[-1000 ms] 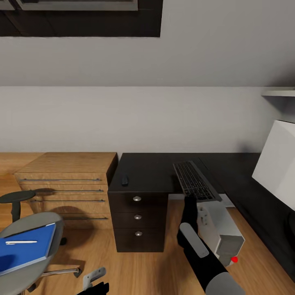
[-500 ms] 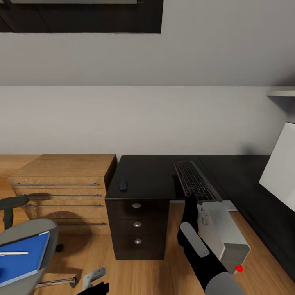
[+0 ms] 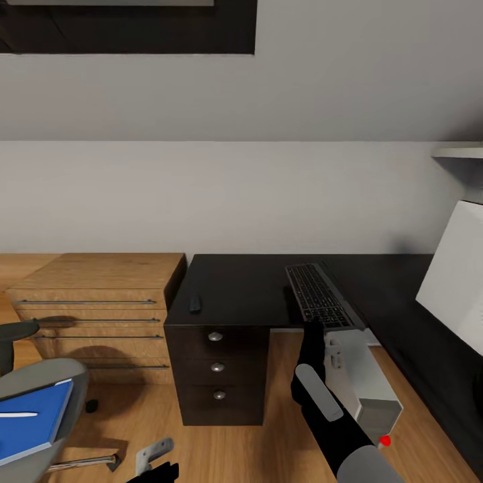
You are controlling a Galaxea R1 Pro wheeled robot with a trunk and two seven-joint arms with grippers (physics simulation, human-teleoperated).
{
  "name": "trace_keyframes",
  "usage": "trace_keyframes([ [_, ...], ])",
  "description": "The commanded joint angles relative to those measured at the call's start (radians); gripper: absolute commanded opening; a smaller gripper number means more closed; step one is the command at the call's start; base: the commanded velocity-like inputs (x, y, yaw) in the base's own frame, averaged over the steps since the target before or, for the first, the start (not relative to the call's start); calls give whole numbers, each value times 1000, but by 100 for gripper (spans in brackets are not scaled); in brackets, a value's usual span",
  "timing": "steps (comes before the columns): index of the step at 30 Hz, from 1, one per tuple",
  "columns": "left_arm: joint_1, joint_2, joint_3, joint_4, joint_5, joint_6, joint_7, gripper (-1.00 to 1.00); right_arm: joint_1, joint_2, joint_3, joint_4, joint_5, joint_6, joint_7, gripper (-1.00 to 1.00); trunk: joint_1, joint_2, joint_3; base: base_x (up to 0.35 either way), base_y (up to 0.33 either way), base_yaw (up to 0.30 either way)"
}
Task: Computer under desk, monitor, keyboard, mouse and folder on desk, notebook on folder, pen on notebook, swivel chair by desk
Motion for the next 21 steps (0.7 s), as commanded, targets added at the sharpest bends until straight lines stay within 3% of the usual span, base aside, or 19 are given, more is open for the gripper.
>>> trace_keyframes([
  [1,-1,2,-3,-2,9,1,10,100,-1,-2,3,-1,5,-5,-8,-100,0,-1,-1,0,-23,0],
  [15,-1,2,-1,30,11,-40,10,100,-1,-8,-2,81,4,6,-19,-100,0,-1,-1,4,-3,0],
  [21,-1,1,-4,32,10,-61,9,100,-1,-10,-5,82,4,6,-19,-100,0,-1,-1,210,0,0],
])
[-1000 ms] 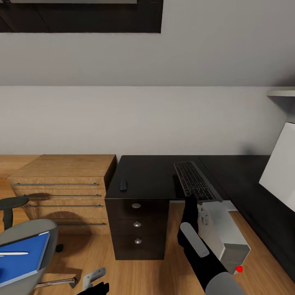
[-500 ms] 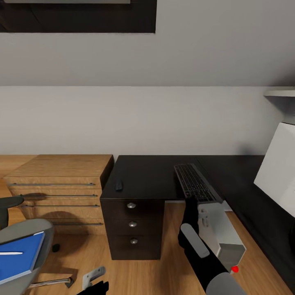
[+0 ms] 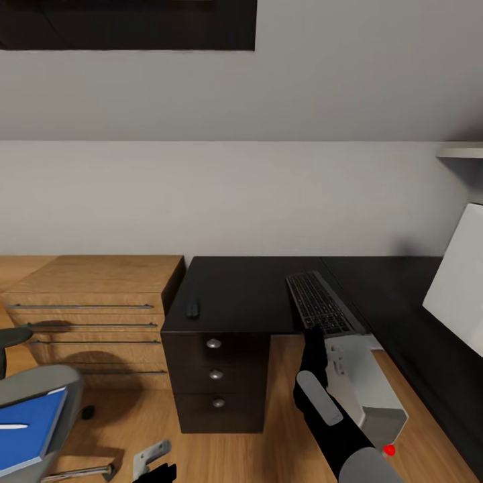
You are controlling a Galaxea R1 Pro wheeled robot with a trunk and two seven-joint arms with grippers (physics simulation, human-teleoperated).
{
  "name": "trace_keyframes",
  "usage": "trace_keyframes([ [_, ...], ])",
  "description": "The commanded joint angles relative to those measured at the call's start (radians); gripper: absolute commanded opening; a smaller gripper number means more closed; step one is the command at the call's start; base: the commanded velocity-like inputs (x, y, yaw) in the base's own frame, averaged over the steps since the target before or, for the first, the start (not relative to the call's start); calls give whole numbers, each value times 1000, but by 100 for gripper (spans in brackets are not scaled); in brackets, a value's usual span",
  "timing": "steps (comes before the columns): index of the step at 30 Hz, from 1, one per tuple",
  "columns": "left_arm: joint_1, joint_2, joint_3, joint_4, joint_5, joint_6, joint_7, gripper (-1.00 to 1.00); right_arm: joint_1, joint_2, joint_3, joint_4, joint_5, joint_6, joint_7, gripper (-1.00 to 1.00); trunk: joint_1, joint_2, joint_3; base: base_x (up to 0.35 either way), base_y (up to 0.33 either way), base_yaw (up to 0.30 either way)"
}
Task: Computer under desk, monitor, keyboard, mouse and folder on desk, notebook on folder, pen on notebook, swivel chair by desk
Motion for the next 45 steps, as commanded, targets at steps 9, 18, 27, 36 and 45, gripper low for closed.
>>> trace_keyframes([
  [9,-1,1,-6,-2,10,-2,10,100,-1,0,-36,6,-52,-8,-13,-100,0,0,-1,102,0,0],
  [18,-1,1,-5,-2,9,-2,10,100,-1,-1,-37,6,-52,-8,-13,-100,0,0,-1,78,0,0],
  [27,-1,1,-5,-2,9,-2,10,100,-1,0,-37,5,-52,-8,-13,-100,0,0,-1,2,0,0],
  [36,-1,1,-5,-2,9,-2,10,100,-1,0,-36,4,-51,-8,-13,100,0,0,-1,0,0,0],
  [45,-1,1,-5,-2,9,-2,10,100,-1,0,-34,3,-51,-9,-13,100,0,0,-1,-10,0,0],
])
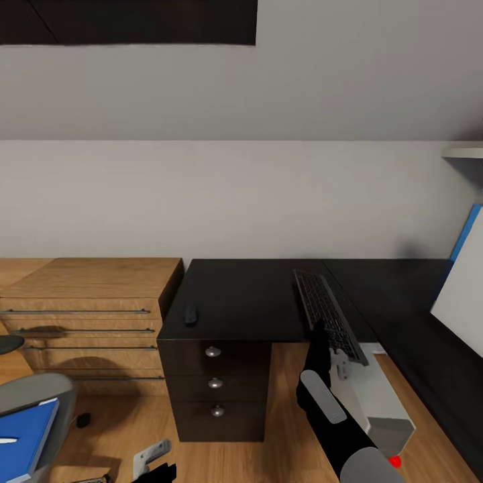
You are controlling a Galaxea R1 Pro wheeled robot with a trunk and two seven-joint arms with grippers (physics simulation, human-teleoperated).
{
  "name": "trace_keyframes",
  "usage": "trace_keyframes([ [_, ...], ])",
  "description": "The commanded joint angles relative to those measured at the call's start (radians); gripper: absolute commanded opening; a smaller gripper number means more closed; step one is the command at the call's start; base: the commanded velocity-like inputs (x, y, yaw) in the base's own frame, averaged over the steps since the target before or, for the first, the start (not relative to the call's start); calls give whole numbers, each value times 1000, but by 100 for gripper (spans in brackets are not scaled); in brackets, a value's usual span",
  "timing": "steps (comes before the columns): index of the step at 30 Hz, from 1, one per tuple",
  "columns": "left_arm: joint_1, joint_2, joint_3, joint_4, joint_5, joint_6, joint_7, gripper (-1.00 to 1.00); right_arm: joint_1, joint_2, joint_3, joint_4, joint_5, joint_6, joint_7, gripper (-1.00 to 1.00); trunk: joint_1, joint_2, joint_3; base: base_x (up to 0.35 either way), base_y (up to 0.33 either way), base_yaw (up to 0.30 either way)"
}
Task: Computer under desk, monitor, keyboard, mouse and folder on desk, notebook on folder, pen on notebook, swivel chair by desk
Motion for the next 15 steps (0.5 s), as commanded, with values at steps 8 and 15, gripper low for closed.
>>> trace_keyframes([
  [8,-1,1,-5,-2,11,2,9,100,-1,-1,3,-2,2,-5,-8,100,0,-1,-1,-230,0,0],
  [15,-1,1,-5,-2,10,2,9,100,-1,-1,3,-1,2,-5,-8,100,0,-1,-1,-209,0,0],
])
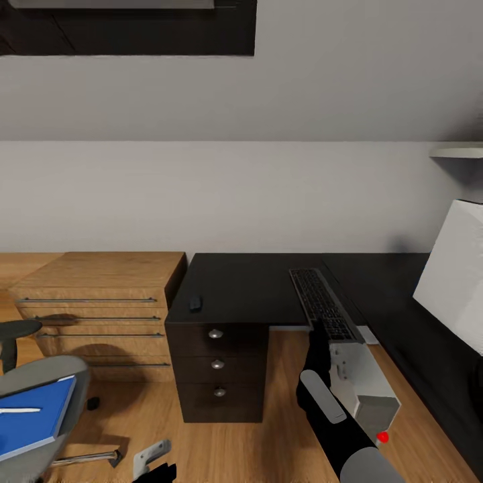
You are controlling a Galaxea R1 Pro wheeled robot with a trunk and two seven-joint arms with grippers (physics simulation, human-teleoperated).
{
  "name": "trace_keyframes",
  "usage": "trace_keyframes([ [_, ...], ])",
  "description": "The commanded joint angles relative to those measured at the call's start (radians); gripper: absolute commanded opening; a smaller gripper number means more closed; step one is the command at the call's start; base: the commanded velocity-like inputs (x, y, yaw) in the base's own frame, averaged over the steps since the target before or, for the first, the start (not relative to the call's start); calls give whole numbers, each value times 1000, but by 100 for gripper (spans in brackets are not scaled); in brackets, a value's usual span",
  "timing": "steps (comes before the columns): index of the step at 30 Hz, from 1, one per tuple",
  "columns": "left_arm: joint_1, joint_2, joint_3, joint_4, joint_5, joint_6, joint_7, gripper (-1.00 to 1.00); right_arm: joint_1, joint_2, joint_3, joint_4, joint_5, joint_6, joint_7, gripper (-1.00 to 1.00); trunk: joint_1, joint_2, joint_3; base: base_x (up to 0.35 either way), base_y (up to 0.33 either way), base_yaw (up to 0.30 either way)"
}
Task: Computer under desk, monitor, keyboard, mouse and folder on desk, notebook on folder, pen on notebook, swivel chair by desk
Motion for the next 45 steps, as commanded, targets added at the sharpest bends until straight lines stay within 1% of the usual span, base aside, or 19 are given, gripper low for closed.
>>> trace_keyframes([
  [1,-1,1,-5,-2,10,2,9,100,-1,-1,3,-1,2,-5,-8,100,0,-1,-1,-216,0,0],
  [24,-1,1,-4,-2,12,3,9,100,-1,0,6,17,3,-3,-8,100,0,-1,-1,-261,0,0],
  [33,-1,1,-5,-2,9,3,10,100,-1,0,13,23,6,-3,-7,100,0,-1,-1,-85,0,0],
  [39,-1,2,-6,-2,10,3,9,100,-1,-3,15,59,14,-2,-7,100,0,-1,-1,-10,0,0],
  [41,-1,1,-7,-2,10,3,9,100,-1,-7,15,85,21,-2,-6,100,0,-1,-1,-4,0,0],
  [44,-1,1,-7,-2,10,4,9,100,-1,-11,16,119,31,1,-6,100,-12,20,8,-2,0,0],
  [45,-1,0,-7,-2,11,4,9,100,-1,-13,16,148,37,9,-5,100,-16,27,11,0,0,0],
])
